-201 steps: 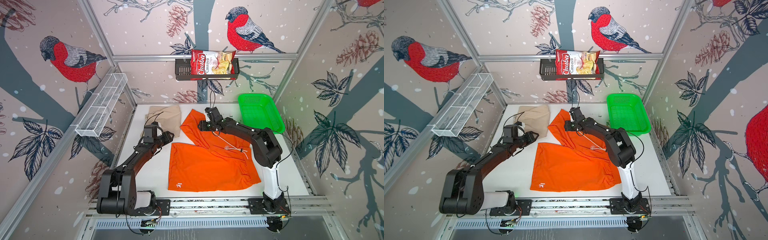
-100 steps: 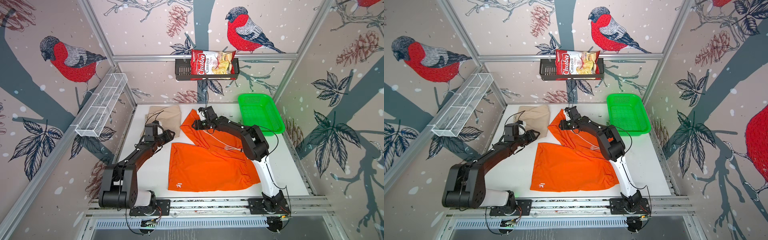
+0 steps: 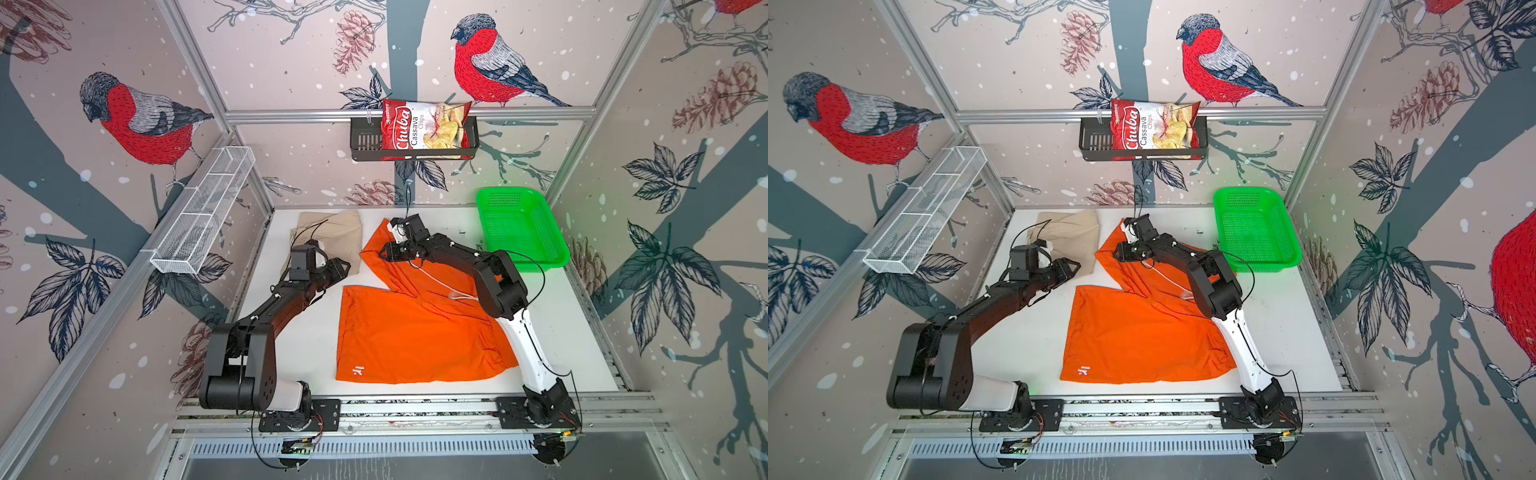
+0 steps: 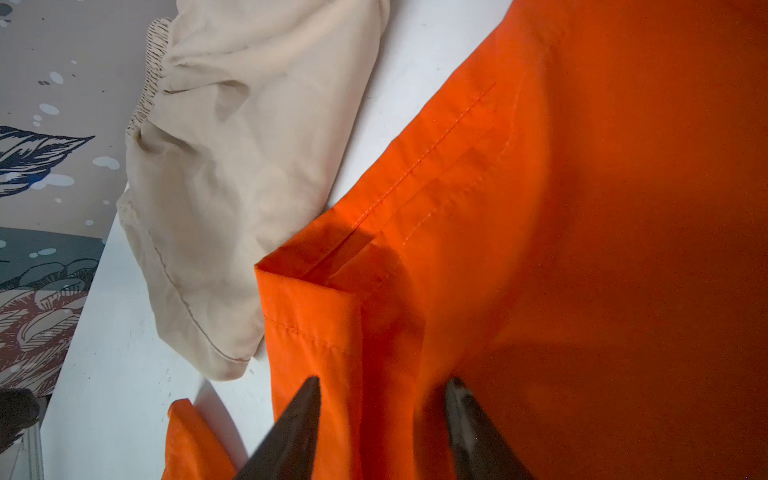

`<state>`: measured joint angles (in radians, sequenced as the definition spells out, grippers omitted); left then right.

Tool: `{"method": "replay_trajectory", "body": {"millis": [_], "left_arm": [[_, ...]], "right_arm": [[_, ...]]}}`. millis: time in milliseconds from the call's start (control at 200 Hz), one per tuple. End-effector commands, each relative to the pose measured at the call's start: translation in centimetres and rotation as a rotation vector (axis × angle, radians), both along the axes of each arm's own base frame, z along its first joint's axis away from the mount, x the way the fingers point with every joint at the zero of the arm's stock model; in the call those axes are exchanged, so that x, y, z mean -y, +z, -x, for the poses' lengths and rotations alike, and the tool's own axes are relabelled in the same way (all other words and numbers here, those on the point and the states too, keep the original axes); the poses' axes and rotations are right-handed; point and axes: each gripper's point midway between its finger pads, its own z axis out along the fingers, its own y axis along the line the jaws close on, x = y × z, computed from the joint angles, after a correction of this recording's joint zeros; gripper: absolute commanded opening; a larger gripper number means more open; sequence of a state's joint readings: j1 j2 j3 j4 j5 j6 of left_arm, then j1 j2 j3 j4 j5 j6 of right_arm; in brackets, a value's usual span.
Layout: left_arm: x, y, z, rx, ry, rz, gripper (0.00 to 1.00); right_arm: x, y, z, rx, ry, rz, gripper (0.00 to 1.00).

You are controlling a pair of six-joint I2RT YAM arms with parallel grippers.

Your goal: Fold and stack the shorts

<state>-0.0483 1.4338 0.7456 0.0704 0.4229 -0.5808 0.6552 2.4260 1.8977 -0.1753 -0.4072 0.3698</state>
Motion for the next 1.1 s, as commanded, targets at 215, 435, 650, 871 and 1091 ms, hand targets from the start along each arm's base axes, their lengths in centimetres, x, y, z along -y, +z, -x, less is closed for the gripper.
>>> {"method": "replay_trajectory", "body": {"millis": [215, 435, 650, 871, 1091], "left_arm": [[0.2, 1.8, -1.7, 0.062, -0.014, 0.004, 0.54], [0.3, 2.3, -2.2, 0.08, -0.023, 0.001, 0.54], [0.5, 3.0, -2.9, 0.105, -0.038, 0.012, 0.54], [0.5, 3.9, -3.8, 0.149, -0.069, 0.021, 0.54], [1.0, 4.9, -5.4, 0.21, -0.189, -0.059, 0.56]], "right_arm": [[-1.8, 2.5, 0.7, 0.018, 0.064, -0.102, 0.17], [-2.4, 4.3, 1.9, 0.051, 0.104, -0.13, 0.09], [-2.3, 5.7, 3.7, 0.096, 0.133, -0.14, 0.07], [-2.0, 5.4, 5.3, 0.109, 0.155, -0.138, 0.07], [-2.0, 5.2, 5.6, 0.113, 0.161, -0.139, 0.07]]}}
